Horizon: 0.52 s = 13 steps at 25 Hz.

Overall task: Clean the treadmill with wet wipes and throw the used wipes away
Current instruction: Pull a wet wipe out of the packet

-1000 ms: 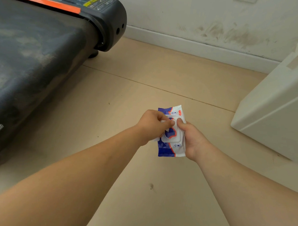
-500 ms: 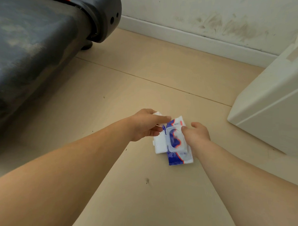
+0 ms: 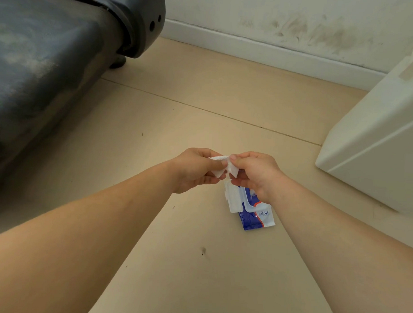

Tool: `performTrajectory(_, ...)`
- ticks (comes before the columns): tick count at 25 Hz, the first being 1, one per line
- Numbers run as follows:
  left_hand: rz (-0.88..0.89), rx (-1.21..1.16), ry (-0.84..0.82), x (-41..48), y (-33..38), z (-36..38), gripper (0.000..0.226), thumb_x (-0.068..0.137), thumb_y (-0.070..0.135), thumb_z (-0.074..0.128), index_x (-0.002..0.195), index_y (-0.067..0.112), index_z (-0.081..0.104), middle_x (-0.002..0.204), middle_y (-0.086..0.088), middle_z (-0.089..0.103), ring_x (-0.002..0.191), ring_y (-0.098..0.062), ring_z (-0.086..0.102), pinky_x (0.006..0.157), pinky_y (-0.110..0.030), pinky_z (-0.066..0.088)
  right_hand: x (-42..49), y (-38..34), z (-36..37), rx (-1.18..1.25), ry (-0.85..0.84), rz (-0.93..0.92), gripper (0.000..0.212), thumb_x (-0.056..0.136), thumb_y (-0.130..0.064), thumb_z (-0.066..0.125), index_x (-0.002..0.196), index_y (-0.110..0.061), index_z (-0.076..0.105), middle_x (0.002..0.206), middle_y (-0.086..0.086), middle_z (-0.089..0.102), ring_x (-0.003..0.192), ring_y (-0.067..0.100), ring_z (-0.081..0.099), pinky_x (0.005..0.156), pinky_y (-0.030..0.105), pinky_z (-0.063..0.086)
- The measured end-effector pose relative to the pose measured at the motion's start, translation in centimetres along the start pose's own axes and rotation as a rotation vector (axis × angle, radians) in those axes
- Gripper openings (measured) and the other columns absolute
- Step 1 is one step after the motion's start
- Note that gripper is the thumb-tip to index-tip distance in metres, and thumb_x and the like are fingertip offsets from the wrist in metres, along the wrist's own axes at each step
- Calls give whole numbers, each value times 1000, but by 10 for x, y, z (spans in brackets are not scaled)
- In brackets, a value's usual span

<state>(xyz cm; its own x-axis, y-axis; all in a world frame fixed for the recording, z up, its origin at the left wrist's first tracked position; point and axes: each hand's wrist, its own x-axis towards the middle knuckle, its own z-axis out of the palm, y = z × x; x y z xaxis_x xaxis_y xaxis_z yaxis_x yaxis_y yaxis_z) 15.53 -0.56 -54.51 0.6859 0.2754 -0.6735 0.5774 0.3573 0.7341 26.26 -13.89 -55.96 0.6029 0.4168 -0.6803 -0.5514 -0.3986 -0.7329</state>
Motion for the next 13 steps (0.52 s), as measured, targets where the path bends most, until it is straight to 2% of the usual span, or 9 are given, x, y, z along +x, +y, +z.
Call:
performTrajectory(5, -54, -179, 60, 6, 0, 3, 22, 103, 18, 59, 120, 8, 69, 110, -10, 73, 87, -23, 70, 77, -33, 59, 1, -1, -2, 66, 14, 7, 8, 97, -20, 68, 97, -12, 66, 119, 19, 67, 100, 37, 69, 67, 39, 63)
performTrajectory(7, -18, -223, 90, 8, 3, 6, 22, 101, 17, 62, 118, 4, 69, 110, -10, 75, 89, -22, 73, 72, -31, 59, 1, 0, -2, 56, 42, -17, 9, 95, -21, 71, 97, -13, 66, 118, 18, 68, 90, 33, 69, 64, 36, 61)
performTrajectory(10, 4, -216, 109, 6, 8, 7, 17, 91, 17, 75, 106, 8, 72, 100, -8, 76, 79, -19, 71, 62, -27, 56, -1, -1, -8, 143, 88, -18, 18, 89, -19, 79, 100, -14, 66, 109, 15, 72, 78, 28, 70, 64, 35, 60)
performTrajectory(13, 7, -235, 100, 7, 7, 8, 23, 83, 18, 83, 95, 14, 64, 98, -9, 76, 80, -19, 73, 64, -28, 57, -6, -6, -12, 186, 19, 39, 26, 88, -22, 80, 105, -8, 67, 96, 13, 69, 76, 26, 69, 68, 35, 62)
